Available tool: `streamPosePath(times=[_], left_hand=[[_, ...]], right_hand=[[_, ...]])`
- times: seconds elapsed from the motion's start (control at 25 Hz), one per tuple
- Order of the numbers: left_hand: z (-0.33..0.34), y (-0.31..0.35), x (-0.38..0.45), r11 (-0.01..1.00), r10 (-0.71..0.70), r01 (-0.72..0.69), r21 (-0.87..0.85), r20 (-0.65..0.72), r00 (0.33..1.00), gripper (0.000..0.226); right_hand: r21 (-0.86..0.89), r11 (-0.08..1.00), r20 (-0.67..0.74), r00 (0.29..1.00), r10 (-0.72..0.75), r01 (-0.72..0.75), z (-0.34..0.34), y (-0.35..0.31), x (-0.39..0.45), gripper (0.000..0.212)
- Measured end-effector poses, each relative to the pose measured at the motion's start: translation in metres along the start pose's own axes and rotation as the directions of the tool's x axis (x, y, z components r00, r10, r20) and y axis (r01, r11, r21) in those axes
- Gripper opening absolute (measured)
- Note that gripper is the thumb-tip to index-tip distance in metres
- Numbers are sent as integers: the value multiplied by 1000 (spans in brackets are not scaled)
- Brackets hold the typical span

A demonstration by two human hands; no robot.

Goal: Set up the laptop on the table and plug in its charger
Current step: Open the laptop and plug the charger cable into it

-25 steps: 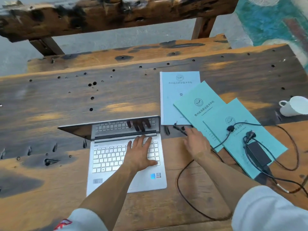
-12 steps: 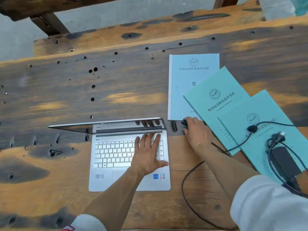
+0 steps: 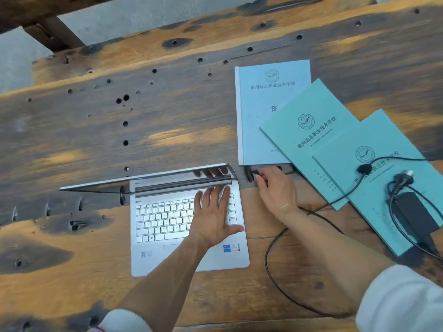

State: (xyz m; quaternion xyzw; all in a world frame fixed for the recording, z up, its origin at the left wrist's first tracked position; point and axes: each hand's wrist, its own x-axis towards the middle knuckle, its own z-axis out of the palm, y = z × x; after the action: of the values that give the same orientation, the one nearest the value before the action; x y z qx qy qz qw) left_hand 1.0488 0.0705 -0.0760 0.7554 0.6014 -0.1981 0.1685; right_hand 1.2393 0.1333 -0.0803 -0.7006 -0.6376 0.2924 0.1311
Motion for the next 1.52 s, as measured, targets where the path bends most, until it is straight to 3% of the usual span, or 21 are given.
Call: streamPosePath(times=[0.12, 0.24, 0.6, 0.84, 1.12, 1.28, 1.36, 1.44, 1.52], left_hand=[[-1, 0, 1, 1000, 21, -21, 5, -5, 1000, 111], [-1, 0, 3, 999, 35, -35, -2, -1, 999, 110], [1, 1, 4, 999, 28, -28, -18, 0, 1000, 111], [2, 1, 5, 999, 30, -30, -25, -6, 1000, 111], [3, 1, 6, 999, 30, -30, -23, -7, 1000, 112], [3, 1, 7, 999, 35, -35, -25, -10, 999, 112], [3, 1, 7, 999, 38, -38, -28, -8, 999, 112], [4, 1, 8, 999, 39, -40, -35, -8, 999, 112], [4, 2, 8, 998, 40, -40, -38, -5, 999, 112]], right_hand=[[170, 964, 84, 978, 193, -205, 12, -3, -17, 21], [235, 916, 193, 939, 285, -326, 20, -6, -27, 22], [155, 919, 159, 927, 339, -363, 26, -23, -30, 27], [67, 952, 127, 949, 289, -299, 23, -27, -24, 27], [-167, 965, 118, 968, 222, -201, 25, -35, -24, 26], [-399, 917, 255, 962, 104, 7, 22, -45, -23, 22], [-490, 864, 287, 957, 35, 115, 14, -56, -23, 7], [-557, 816, 231, 973, -23, 152, 15, -51, -25, 9], [-503, 847, 300, 954, -18, 174, 20, -43, -32, 20]])
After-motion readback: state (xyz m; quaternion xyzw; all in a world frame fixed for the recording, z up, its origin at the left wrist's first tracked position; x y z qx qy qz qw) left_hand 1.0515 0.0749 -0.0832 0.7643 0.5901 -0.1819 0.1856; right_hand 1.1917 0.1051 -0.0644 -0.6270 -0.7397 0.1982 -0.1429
